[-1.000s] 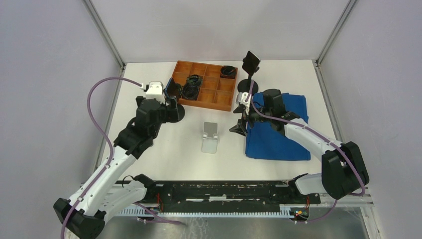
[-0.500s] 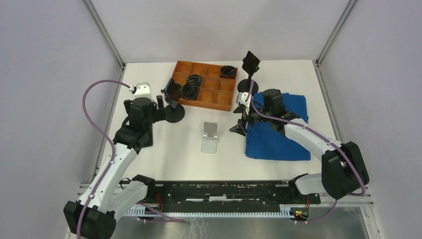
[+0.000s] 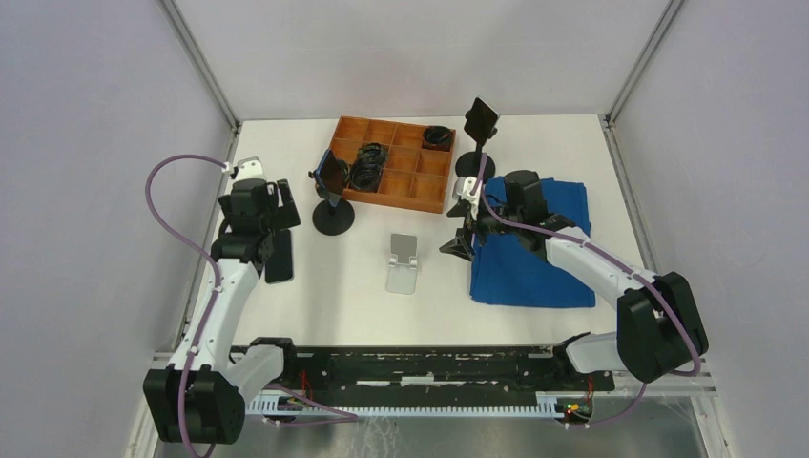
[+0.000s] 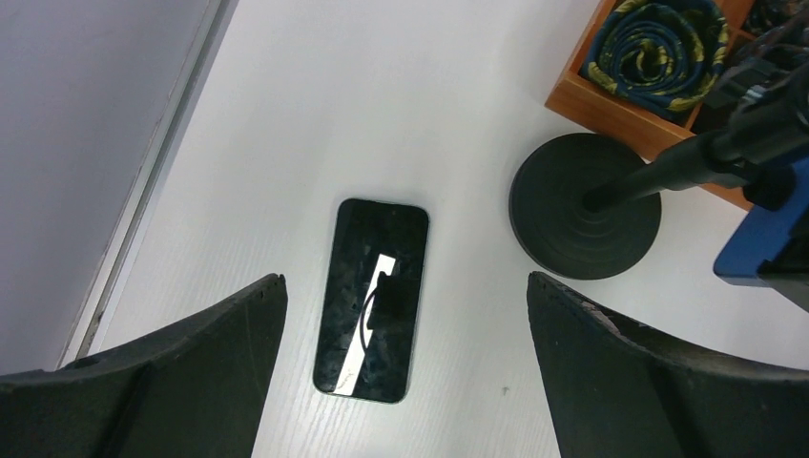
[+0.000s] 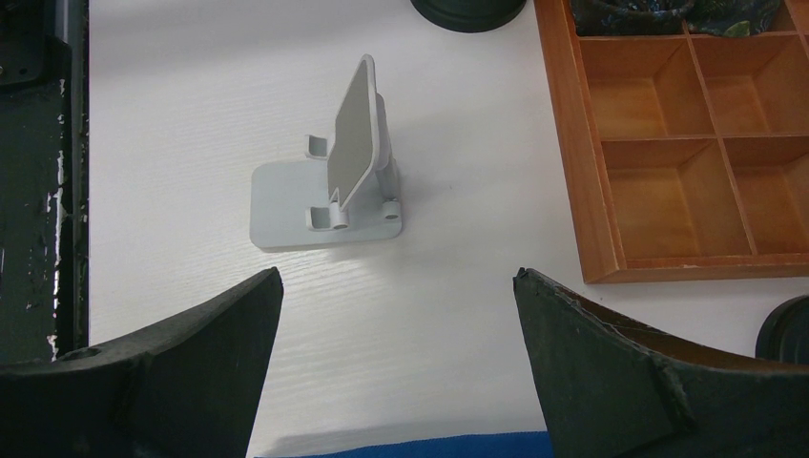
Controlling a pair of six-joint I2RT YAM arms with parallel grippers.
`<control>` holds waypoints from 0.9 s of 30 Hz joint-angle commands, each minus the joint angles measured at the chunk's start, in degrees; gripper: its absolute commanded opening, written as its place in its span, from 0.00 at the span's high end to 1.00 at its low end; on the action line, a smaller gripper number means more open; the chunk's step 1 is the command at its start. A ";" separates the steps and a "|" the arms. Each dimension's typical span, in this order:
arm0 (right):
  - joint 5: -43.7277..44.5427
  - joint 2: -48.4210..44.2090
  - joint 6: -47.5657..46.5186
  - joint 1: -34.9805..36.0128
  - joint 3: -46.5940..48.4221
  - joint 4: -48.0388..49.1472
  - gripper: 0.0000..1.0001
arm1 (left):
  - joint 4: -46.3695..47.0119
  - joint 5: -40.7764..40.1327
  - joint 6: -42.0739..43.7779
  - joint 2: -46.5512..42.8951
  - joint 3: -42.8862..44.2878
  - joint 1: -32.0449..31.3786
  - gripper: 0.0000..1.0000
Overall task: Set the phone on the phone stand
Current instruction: Pick up the phone at the center of the board.
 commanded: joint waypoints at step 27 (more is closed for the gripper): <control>-2.44 -2.07 0.46 -0.24 2.00 1.17 0.02 | 0.92 5.91 -0.05 10.92 2.36 7.06 0.00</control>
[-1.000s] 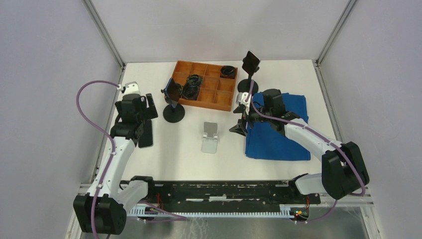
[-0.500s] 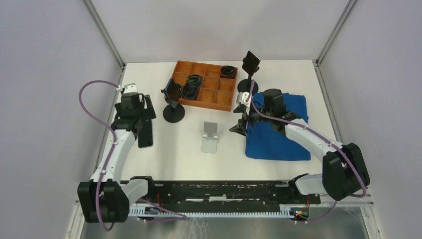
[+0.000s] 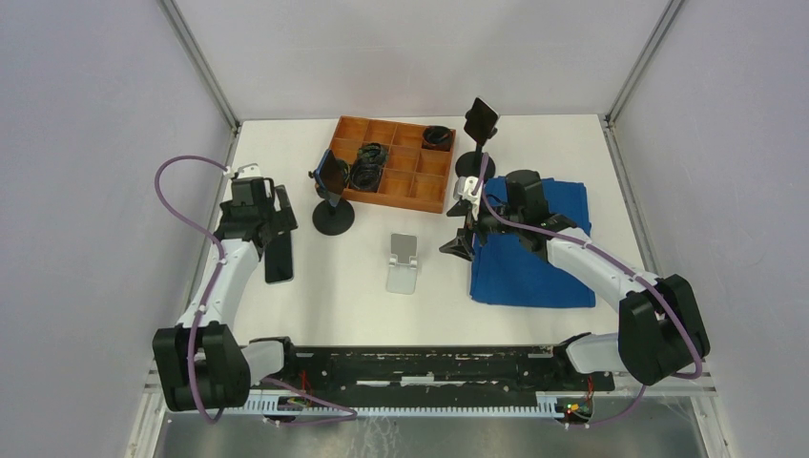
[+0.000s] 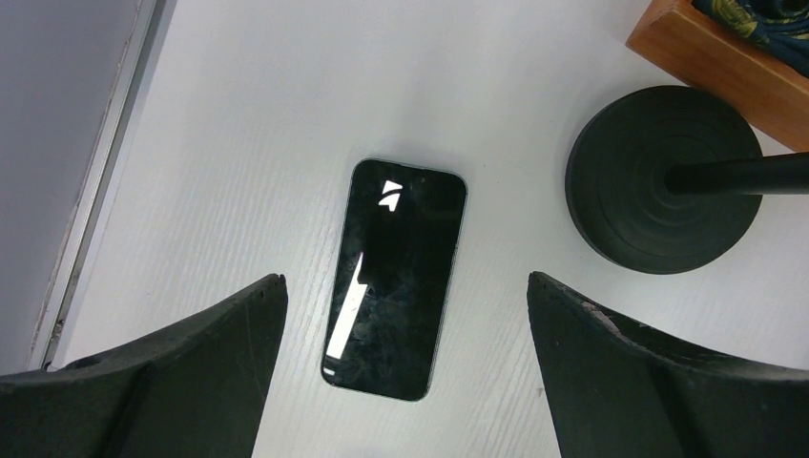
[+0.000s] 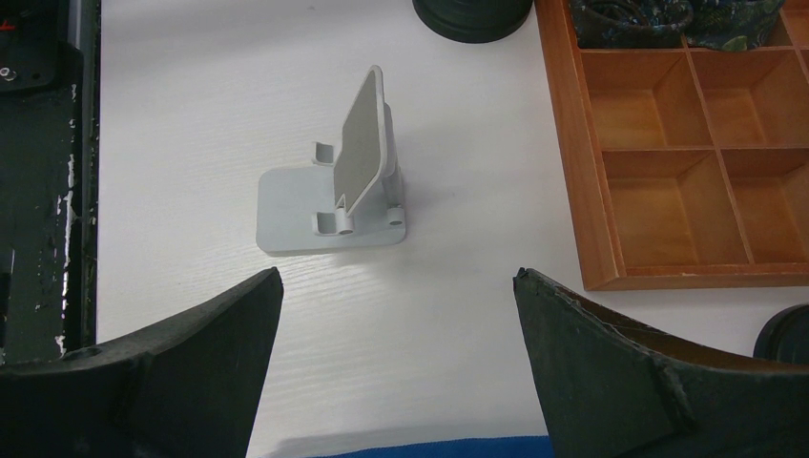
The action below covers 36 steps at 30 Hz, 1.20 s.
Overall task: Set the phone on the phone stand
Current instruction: Pick up the phone at the center of the board.
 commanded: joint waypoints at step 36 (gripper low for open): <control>-2.36 -3.13 1.56 0.73 1.47 1.85 0.02 | -3.73 12.27 4.28 24.94 8.83 5.96 0.07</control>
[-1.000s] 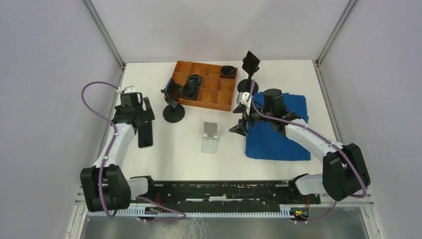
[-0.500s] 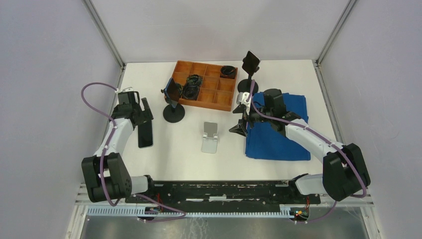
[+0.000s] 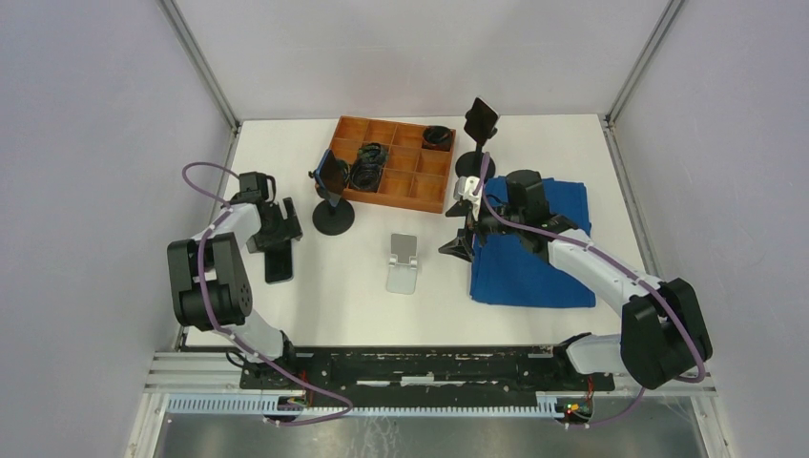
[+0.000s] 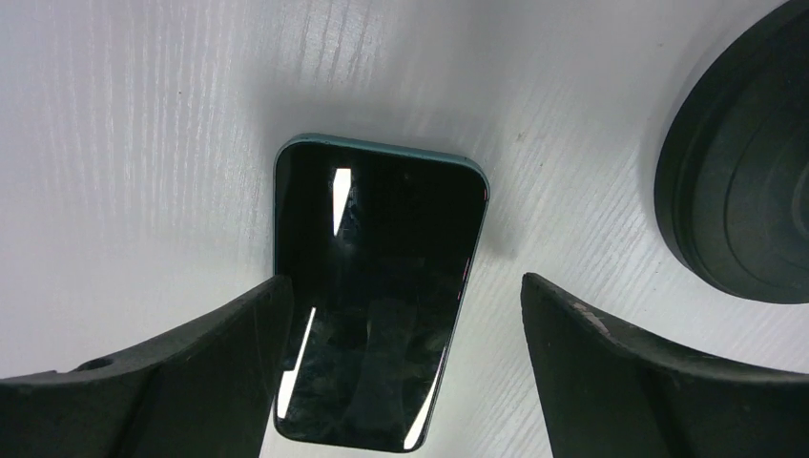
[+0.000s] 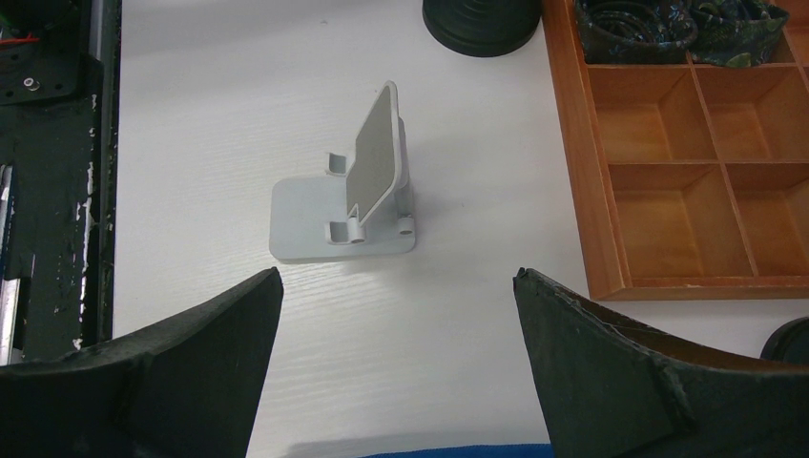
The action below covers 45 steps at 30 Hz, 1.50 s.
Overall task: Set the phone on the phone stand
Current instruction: Pick up the phone at the center of the board.
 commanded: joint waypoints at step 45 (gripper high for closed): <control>-1.77 -2.20 0.18 0.20 1.56 1.59 0.02 | -4.43 1.30 -4.09 4.36 -0.09 -1.32 0.53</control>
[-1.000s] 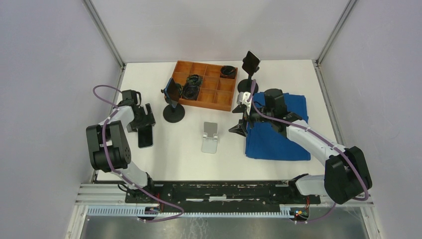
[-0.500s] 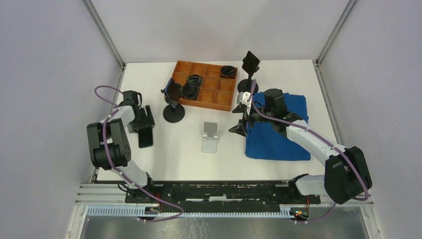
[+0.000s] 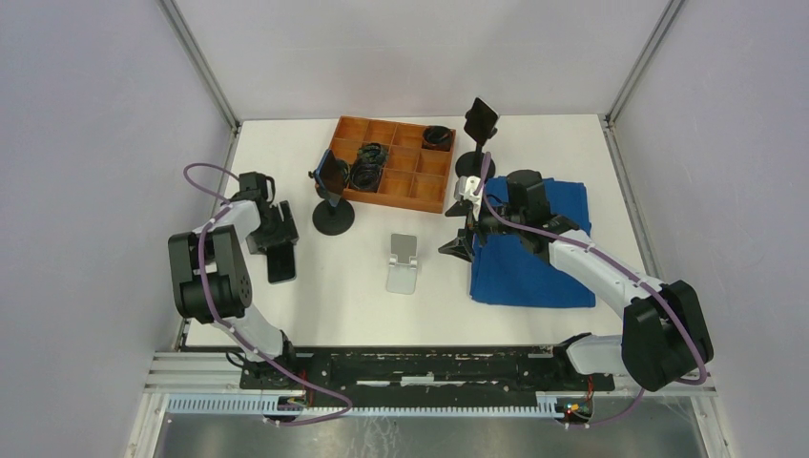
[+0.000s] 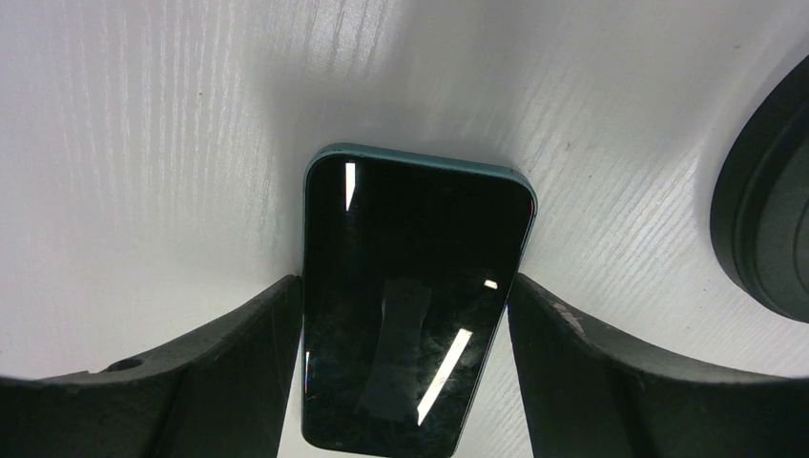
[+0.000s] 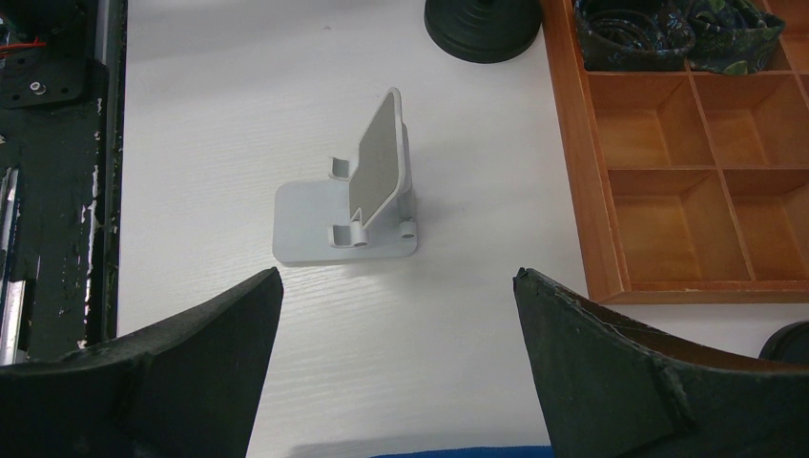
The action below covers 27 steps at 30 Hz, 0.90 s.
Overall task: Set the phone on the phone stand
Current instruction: Pick up the phone at the center of the board.
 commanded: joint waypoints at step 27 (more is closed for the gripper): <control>-6.95 -4.55 9.83 0.17 -4.06 12.64 0.02 | -0.32 0.02 -28.87 -19.14 -13.56 -13.88 0.60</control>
